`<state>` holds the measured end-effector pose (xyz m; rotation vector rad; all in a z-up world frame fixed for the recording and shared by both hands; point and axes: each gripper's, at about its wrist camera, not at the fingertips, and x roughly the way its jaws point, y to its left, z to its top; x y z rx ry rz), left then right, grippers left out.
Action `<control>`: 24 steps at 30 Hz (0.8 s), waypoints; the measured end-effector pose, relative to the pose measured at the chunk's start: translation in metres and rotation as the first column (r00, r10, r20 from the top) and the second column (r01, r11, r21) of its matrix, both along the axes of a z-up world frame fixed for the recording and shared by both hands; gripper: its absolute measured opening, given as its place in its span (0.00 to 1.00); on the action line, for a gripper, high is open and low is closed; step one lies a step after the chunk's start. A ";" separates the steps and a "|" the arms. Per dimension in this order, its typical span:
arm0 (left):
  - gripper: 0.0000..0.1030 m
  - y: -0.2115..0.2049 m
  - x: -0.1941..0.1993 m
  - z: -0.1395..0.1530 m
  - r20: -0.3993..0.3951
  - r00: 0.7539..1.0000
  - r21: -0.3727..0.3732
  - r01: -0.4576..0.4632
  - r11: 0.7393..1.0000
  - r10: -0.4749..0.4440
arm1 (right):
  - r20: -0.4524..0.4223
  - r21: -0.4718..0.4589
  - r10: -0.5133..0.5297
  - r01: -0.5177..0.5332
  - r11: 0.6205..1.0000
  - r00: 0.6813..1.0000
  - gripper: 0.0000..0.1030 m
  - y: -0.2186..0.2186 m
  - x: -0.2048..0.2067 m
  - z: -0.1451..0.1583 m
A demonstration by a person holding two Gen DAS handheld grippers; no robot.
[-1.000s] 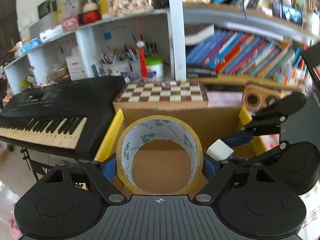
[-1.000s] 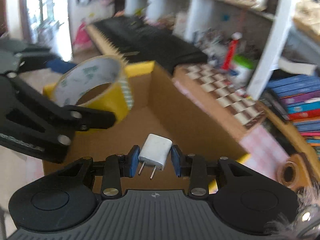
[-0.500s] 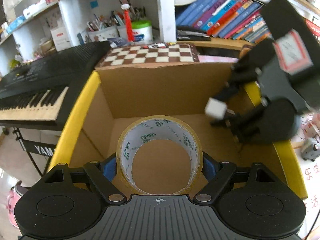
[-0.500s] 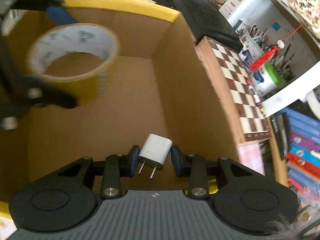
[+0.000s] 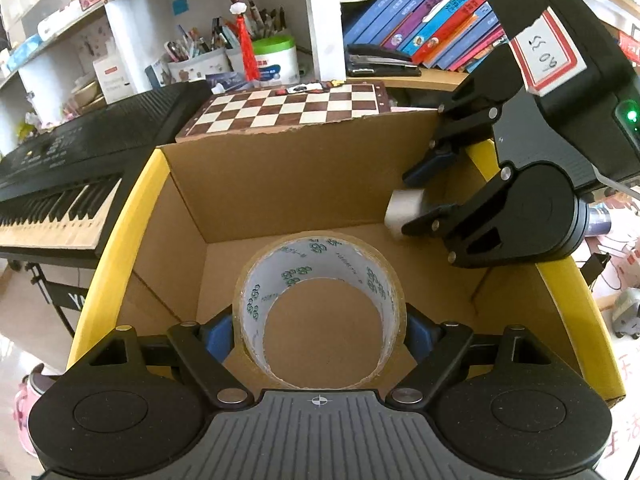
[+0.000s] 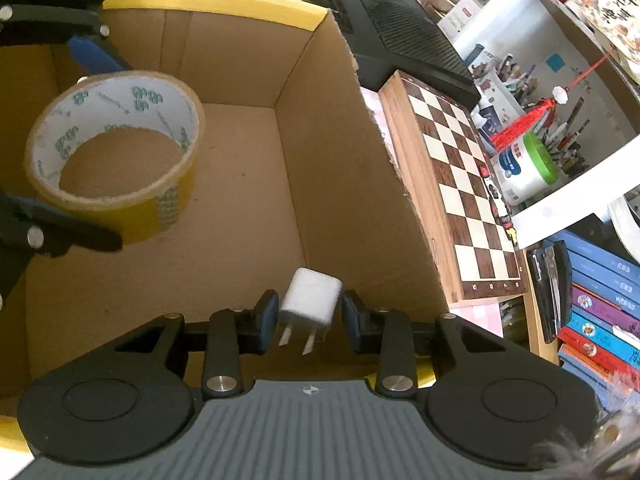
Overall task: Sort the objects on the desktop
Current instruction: 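Lower both held items into the yellow box and open both tools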
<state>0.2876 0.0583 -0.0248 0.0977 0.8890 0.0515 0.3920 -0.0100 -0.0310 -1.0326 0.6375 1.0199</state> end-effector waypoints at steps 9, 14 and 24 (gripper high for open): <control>0.83 -0.006 -0.014 0.011 0.062 0.998 0.024 0.011 1.000 -0.012 | -0.064 0.147 -0.076 0.085 0.985 0.995 0.51 -0.013 -0.020 0.024; 0.91 -0.010 -0.033 0.032 0.193 0.981 0.051 0.005 0.999 -0.015 | -0.093 0.270 -0.179 0.198 0.942 0.979 0.53 -0.028 -0.032 0.048; 0.94 -0.007 -0.075 0.069 0.363 0.932 0.026 -0.020 0.999 0.009 | -0.086 0.464 -0.337 0.337 0.819 0.938 0.54 -0.058 -0.079 0.089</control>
